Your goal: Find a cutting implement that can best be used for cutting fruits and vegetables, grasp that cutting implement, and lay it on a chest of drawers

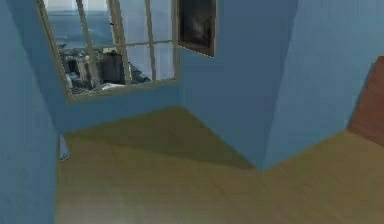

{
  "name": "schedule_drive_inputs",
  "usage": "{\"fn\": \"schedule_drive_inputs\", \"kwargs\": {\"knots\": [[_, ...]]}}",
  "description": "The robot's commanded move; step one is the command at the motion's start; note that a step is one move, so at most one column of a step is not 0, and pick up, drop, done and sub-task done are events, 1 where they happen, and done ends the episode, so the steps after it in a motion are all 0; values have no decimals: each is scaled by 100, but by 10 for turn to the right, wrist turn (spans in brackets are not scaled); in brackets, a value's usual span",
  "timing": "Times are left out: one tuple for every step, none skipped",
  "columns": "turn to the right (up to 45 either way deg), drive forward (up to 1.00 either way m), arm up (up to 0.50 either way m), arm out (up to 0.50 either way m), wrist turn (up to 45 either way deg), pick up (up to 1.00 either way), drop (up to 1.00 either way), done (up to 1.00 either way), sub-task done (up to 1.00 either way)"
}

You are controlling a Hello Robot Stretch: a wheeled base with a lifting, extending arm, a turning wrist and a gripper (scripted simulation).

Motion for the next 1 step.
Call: {"fn": "schedule_drive_inputs", "kwargs": {"knots": [[450, 0, 0, 0, 0, 0, 0, 0, 0]]}}
